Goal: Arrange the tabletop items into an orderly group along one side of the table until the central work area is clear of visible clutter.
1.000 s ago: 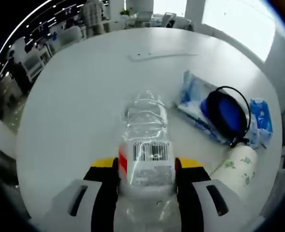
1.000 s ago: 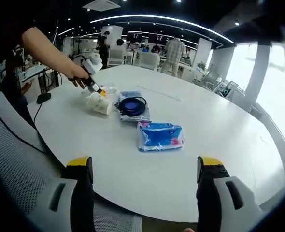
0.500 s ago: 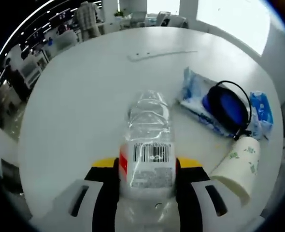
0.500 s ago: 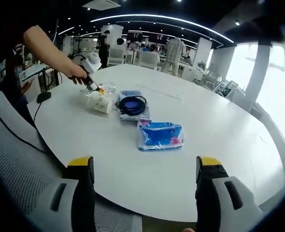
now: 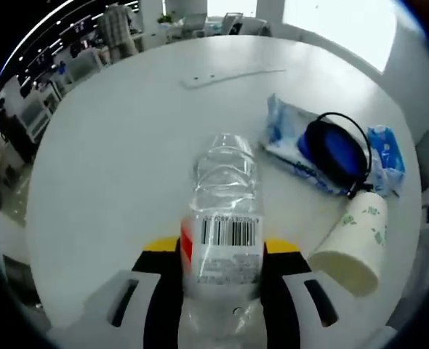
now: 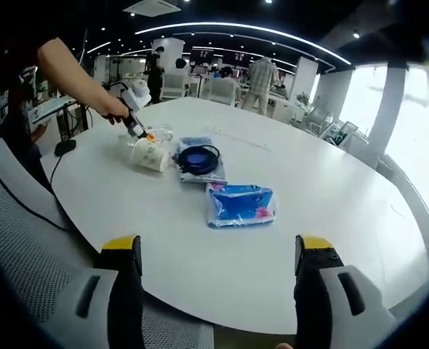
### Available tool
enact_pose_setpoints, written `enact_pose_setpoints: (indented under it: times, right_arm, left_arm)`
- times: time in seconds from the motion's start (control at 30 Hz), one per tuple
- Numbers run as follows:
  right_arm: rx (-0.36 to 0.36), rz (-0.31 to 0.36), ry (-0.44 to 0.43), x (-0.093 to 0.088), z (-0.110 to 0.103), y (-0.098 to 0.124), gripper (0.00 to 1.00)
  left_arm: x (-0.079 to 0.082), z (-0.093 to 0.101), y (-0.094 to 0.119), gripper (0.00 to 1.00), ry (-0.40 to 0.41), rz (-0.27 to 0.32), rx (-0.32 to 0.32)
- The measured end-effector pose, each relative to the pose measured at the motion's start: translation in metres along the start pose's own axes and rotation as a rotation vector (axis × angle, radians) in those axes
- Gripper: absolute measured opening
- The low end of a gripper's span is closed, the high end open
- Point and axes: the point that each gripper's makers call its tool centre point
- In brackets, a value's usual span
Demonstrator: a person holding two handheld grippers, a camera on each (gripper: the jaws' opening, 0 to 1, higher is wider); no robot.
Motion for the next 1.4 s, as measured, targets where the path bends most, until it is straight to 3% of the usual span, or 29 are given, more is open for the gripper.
enact_pose_setpoints:
  times: [0.6,0.63,0.67,0.73,0.77,0.83,1.4]
  right_arm:
    - [-0.008,0.001,-0.002,0.0003,0.0021,0.0002,0.86]
    - [-0.008,0.001,-0.002,0.0003,0.0020,0.0002,0.86]
    - [-0.008,0.001,-0.001,0.0003,0.0020,0.0002,0.86]
    - [-0.008,0.004,-0.003,0.0008,0.0021,0.0003,0.86]
    - [-0.007,0.006,-0.006,0.0011,0.0020,0.0004,0.86]
    - [-0.002,0.004,-0.001,0.0010,0.0013,0.0003,0.86]
    - [-0.002,-0.001,0.000,-0.0004,0.0010,0.0000,0.86]
  left_arm:
    - [-0.0006,-0.0034,0.0015,0.29,-0.028,-0.049,-0.011]
    - [-0.0012,-0.0064,0.0033,0.30,-0.133,-0.055,-0.005]
    - [-0.0055,-0.0015,0.0034,0.30,-0.003,-0.055,-0.010]
    - [0.0013,-0.0058,-0.0013,0.34,-0.026,-0.041,-0.019]
    - [-0.0020,-0.0023,-0.0002,0.34,-0.106,-0.069,-0.042]
    - [-0.0018,-0.0041,-0.0001,0.34,-0.073,-0.051,-0.041]
    - [0.0015,0.0002,-0.0032,0.37,-0.105,-0.052,-0.051]
Point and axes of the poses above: the point that each gripper's makers call its tool centre point, and the gripper's own axes: y roughly backward along the fingers, z roughly to its right, x roughly out of its top, and after that the axes turned 5 degrees about -z, right-handed
